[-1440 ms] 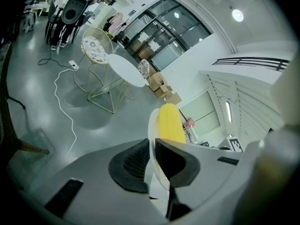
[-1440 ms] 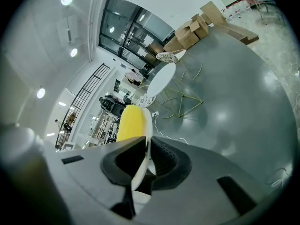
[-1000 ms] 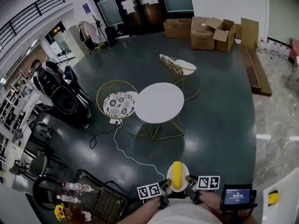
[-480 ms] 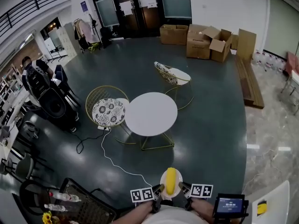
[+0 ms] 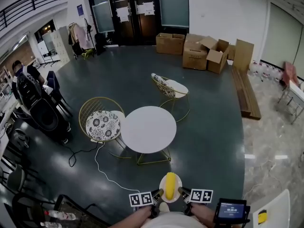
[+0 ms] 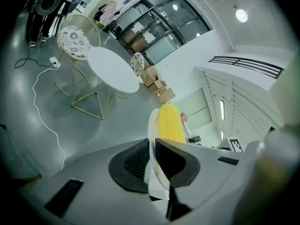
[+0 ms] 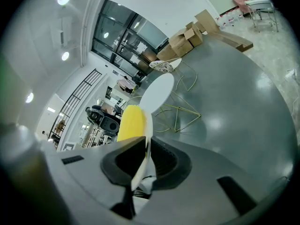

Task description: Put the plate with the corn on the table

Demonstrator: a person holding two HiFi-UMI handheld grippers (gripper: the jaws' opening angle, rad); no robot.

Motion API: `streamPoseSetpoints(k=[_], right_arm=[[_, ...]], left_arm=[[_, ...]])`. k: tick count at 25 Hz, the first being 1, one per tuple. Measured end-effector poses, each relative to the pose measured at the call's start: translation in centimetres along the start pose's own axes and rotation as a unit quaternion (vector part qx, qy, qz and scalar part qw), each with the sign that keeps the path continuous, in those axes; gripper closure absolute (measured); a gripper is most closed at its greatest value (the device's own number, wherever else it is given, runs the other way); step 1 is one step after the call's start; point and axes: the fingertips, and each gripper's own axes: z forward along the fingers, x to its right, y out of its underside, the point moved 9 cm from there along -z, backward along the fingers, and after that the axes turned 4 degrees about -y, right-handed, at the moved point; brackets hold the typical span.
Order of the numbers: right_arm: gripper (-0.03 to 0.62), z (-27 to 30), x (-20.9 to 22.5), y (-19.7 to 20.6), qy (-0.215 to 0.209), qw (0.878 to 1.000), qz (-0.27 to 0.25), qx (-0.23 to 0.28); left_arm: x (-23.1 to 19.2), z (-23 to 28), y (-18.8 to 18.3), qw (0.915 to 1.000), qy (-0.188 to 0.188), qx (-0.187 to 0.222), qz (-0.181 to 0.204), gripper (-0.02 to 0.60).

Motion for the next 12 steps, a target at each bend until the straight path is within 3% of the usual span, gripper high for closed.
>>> streamPoseSetpoints(k=[7, 12], right_arm=[[0.551, 2.5, -1.0, -1.6, 0.005, 1.000, -0.002, 0.006], [0.552, 4.0, -1.9, -2.3, 0.005, 1.000, -0.011, -0.012]], left_arm=[[-1.3, 0.2, -3.1, 0.9999, 0.008, 0.003, 0.007, 0.535], [-2.4, -0.2, -3.6, 0.9997, 0.007, 0.013, -0.017, 0.535]])
